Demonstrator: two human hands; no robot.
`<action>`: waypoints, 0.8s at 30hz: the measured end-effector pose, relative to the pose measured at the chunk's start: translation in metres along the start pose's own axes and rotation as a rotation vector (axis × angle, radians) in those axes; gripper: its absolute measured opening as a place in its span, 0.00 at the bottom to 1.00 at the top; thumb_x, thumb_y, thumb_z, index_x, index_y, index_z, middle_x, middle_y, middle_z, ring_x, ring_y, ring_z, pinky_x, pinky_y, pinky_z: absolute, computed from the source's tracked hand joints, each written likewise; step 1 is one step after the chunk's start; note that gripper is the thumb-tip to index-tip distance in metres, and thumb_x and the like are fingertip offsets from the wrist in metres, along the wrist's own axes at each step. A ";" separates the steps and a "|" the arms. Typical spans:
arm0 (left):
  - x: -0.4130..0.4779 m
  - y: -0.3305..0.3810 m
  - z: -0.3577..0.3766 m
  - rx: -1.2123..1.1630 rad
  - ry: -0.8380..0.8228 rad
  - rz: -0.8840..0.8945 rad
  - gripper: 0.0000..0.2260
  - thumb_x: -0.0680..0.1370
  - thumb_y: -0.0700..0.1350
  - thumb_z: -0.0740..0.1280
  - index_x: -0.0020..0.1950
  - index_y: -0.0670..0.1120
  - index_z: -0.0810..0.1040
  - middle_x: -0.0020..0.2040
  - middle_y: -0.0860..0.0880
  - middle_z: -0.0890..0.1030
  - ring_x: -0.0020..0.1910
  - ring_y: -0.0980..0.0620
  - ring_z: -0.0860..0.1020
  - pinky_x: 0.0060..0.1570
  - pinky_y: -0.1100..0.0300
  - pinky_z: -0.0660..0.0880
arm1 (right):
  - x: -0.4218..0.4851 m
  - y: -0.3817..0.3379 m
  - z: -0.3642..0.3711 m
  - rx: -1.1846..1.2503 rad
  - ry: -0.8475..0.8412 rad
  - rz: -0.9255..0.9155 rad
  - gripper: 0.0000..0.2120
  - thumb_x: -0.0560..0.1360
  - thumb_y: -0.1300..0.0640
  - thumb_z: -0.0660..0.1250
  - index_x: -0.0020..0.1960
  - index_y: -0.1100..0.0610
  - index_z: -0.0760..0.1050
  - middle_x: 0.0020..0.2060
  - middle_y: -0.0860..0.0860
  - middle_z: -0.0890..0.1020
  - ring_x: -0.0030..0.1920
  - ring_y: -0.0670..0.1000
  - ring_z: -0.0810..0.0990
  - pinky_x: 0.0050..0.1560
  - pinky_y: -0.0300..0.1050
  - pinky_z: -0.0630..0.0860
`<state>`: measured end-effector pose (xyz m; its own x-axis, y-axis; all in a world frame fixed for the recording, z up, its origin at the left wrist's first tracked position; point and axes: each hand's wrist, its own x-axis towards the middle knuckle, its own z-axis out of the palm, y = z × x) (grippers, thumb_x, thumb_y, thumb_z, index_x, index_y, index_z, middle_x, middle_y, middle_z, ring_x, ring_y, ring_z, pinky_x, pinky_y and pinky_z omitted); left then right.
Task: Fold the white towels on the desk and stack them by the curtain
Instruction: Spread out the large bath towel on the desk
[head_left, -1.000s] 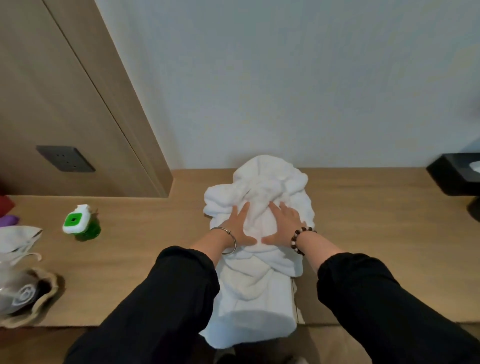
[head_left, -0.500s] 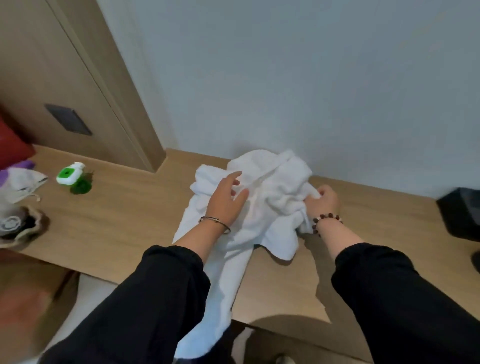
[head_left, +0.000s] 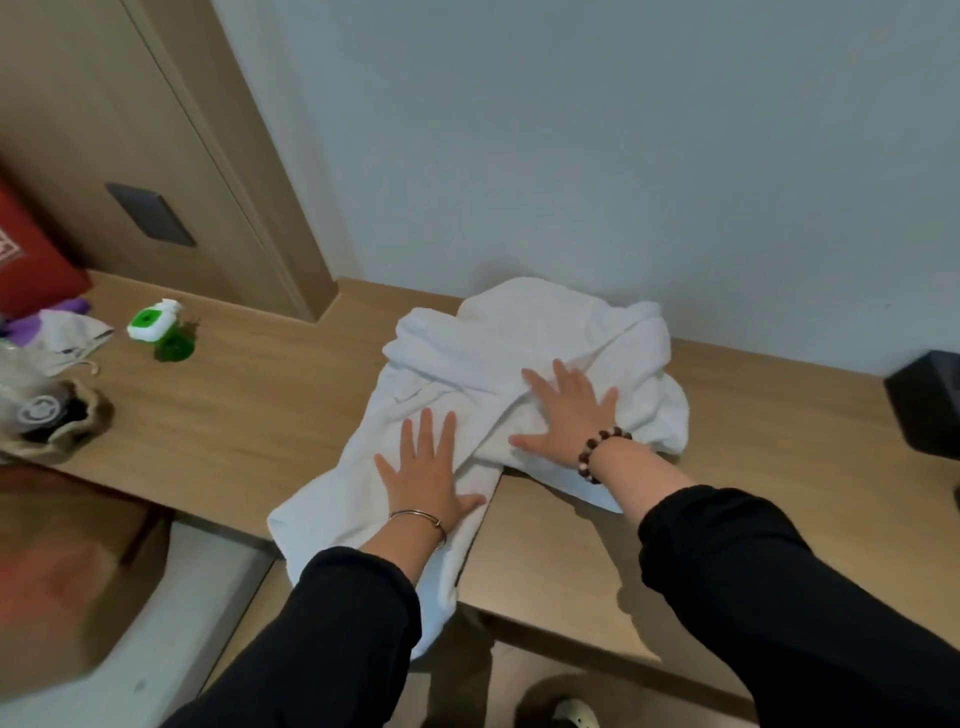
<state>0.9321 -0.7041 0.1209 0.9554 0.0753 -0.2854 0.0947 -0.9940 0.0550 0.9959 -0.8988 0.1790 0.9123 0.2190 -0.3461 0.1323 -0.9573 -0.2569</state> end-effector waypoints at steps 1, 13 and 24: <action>0.001 -0.008 0.004 -0.004 0.013 0.005 0.49 0.71 0.69 0.62 0.73 0.55 0.27 0.77 0.49 0.33 0.76 0.45 0.37 0.69 0.34 0.52 | 0.000 -0.004 0.015 -0.041 -0.060 -0.003 0.47 0.68 0.28 0.62 0.76 0.38 0.38 0.77 0.49 0.41 0.76 0.56 0.44 0.70 0.69 0.45; 0.035 -0.026 0.017 -0.121 0.334 0.137 0.35 0.72 0.61 0.64 0.74 0.51 0.58 0.68 0.50 0.65 0.63 0.47 0.64 0.53 0.54 0.65 | 0.037 -0.026 0.079 -0.207 0.397 0.020 0.29 0.71 0.48 0.62 0.71 0.46 0.60 0.62 0.49 0.70 0.61 0.55 0.67 0.56 0.51 0.64; 0.059 -0.016 0.001 -0.318 0.463 0.164 0.10 0.70 0.39 0.66 0.50 0.47 0.72 0.54 0.48 0.77 0.50 0.47 0.76 0.43 0.57 0.70 | 0.044 -0.030 0.091 -0.276 0.669 -0.045 0.15 0.72 0.59 0.59 0.59 0.52 0.69 0.52 0.51 0.74 0.54 0.55 0.71 0.48 0.50 0.65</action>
<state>0.9870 -0.6838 0.1018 0.9806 0.0207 0.1951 -0.0536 -0.9282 0.3682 0.9969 -0.8427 0.0893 0.9337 0.1812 0.3088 0.1872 -0.9823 0.0102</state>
